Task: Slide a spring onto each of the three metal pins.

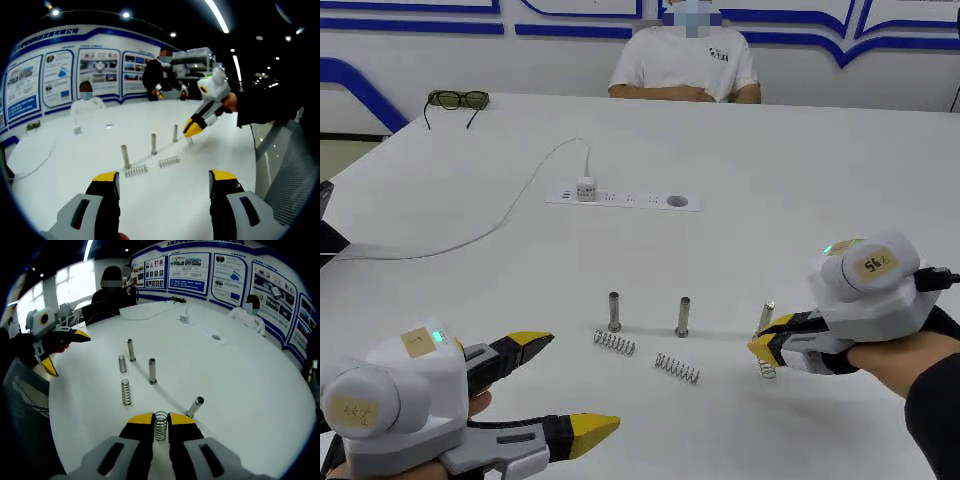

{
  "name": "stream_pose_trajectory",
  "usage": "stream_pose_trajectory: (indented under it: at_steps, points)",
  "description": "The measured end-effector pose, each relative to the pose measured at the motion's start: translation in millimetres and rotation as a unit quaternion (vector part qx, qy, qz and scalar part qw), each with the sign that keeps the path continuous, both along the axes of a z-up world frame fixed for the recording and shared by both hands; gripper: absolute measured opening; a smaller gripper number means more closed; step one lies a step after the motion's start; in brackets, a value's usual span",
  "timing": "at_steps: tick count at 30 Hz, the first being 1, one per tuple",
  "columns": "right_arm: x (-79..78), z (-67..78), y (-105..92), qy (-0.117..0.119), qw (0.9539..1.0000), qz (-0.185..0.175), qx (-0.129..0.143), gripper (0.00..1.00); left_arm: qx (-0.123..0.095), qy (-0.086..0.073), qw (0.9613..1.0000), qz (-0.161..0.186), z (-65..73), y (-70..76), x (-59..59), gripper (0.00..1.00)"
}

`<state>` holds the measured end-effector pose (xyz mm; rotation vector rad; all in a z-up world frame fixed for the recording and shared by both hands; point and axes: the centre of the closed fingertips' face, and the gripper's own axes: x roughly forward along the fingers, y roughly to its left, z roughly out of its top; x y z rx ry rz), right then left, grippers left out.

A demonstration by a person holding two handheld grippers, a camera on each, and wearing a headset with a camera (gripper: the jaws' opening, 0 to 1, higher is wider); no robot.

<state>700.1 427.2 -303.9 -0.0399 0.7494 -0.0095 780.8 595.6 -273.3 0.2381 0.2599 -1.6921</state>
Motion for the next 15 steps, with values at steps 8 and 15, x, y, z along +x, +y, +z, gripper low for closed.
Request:
stream_pose_trajectory:
  at_steps: [8,15]
  points:
    - [-2.2,6.1,-1.7,-0.010,0.9999,-0.007,0.000,0.12,0.000,-0.002,1.0000,-0.003,1.6,-0.2,-1.5,0.74]
    - [-4.2,10.2,-2.5,-0.019,0.9997,-0.014,-0.001,0.12,-0.001,-0.004,1.0000,-0.004,3.0,-0.3,-2.0,0.74]
